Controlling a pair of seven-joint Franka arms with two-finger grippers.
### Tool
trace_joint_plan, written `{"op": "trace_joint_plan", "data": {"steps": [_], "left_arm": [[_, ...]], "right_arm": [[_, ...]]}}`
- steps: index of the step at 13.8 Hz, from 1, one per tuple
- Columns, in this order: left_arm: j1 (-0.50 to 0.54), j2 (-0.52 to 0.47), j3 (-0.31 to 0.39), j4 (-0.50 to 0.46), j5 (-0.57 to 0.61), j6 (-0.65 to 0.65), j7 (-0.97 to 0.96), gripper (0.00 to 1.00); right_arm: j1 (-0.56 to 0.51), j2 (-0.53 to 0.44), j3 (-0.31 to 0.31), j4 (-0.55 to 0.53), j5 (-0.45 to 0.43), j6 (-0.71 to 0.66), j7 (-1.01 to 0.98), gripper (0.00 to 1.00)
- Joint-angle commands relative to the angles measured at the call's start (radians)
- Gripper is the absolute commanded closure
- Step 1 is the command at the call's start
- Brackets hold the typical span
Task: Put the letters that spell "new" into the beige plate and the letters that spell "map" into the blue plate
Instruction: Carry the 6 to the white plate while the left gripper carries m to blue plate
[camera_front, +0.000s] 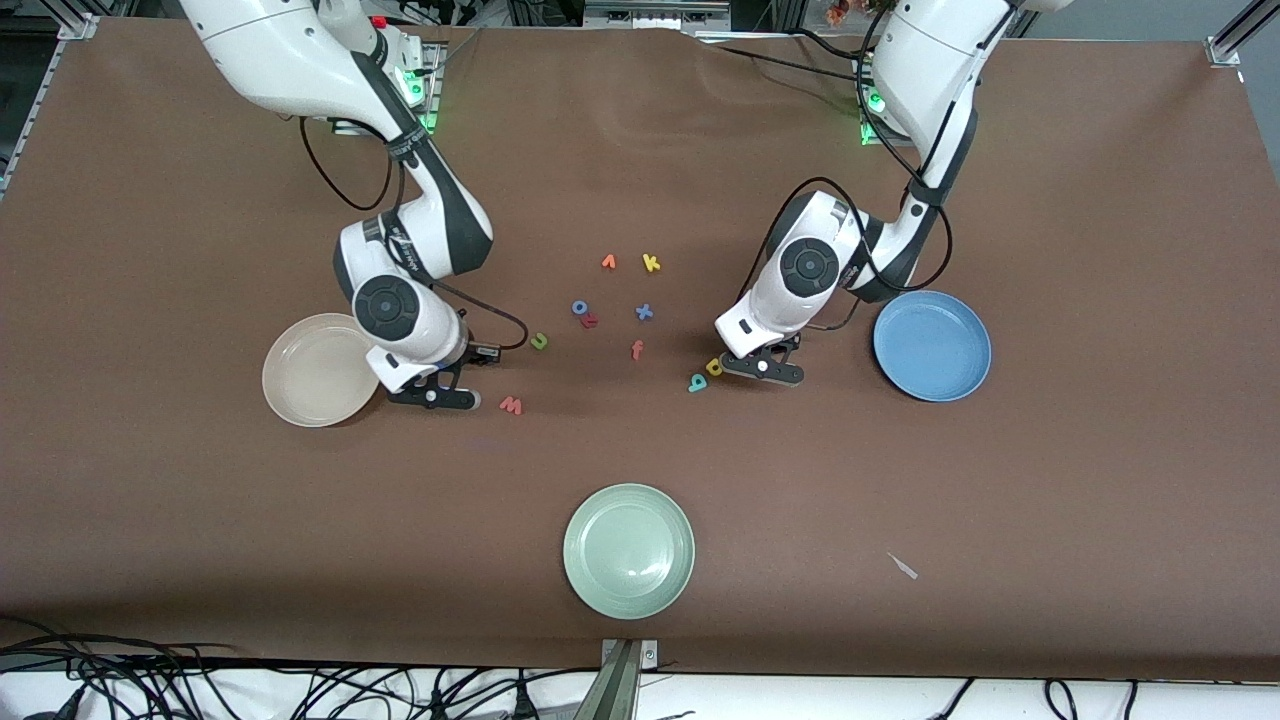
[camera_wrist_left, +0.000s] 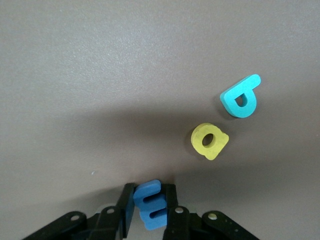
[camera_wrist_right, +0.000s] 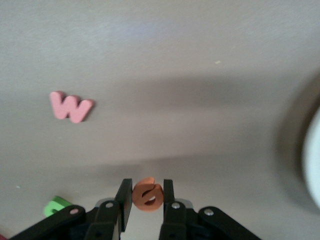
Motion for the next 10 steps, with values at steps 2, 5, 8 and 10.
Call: {"op": "trace_joint_plan", "data": {"steps": [2, 5, 8, 10], "left_arm": [[0.023, -0.037, 0.012, 0.004, 0.016, -0.026, 0.011, 0.75], [0.14, -0.14, 0.009, -0.033, 0.018, -0.084, 0.039, 0.76], [0.291, -0.243, 0.005, -0.116, 0.018, -0.121, 0.279, 0.75], [0.378, -0.28, 0.005, -0.177, 0.016, -0.124, 0.427, 0.75]], "right_arm": [[-0.027, -0.025, -0.059, 0.007, 0.007, -0.096, -0.196, 0.88], [-0.027, -0.04, -0.136, 0.007, -0.005, -0.159, -0.306, 0.88], [-0.032, -0.026, -0.208, 0.007, -0.006, -0.164, -0.392, 0.88], [-0.056, -0.006, -0.222, 0.009, -0.006, -0.164, -0.437, 0.88]]}}
